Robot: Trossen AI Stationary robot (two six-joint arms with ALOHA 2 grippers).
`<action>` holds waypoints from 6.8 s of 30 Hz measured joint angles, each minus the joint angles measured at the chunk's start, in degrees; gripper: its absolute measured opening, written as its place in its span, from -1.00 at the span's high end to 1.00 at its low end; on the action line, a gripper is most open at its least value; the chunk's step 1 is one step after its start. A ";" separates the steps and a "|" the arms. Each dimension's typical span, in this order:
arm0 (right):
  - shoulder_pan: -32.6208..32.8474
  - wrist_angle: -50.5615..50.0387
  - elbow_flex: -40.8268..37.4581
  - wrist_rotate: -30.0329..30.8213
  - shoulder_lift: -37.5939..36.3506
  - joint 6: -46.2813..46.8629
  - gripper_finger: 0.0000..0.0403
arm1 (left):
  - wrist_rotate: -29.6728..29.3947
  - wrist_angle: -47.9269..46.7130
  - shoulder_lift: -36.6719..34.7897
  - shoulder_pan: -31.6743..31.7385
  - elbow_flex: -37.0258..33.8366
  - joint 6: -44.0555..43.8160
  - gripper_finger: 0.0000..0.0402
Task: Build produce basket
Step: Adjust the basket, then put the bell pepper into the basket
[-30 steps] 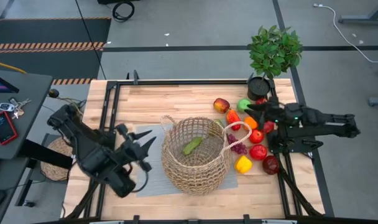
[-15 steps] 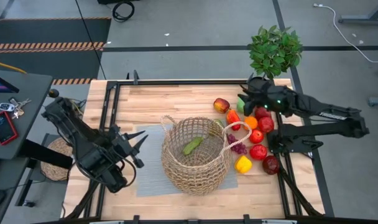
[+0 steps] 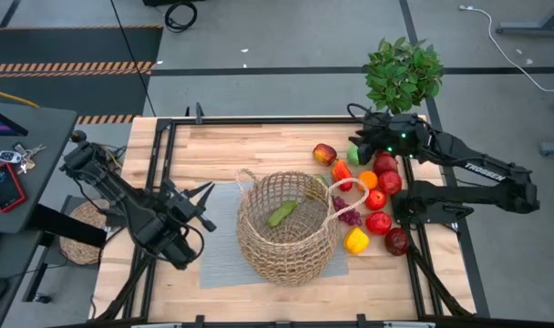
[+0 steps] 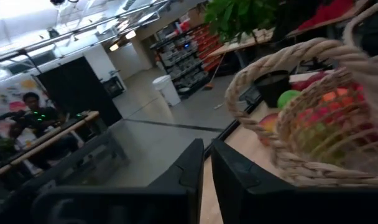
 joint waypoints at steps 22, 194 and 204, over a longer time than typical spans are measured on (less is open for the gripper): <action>3.84 13.66 0.00 -23.20 -10.90 1.72 0.17 | 46.55 60.29 0.12 14.46 0.00 83.80 0.94; 62.96 -28.99 11.83 2.66 50.90 5.60 -0.93 | 53.64 57.43 -44.48 12.42 -30.71 63.57 0.76; 62.49 -24.18 7.73 3.37 51.06 8.56 -0.93 | 53.64 57.43 -44.48 12.42 -30.71 63.57 0.76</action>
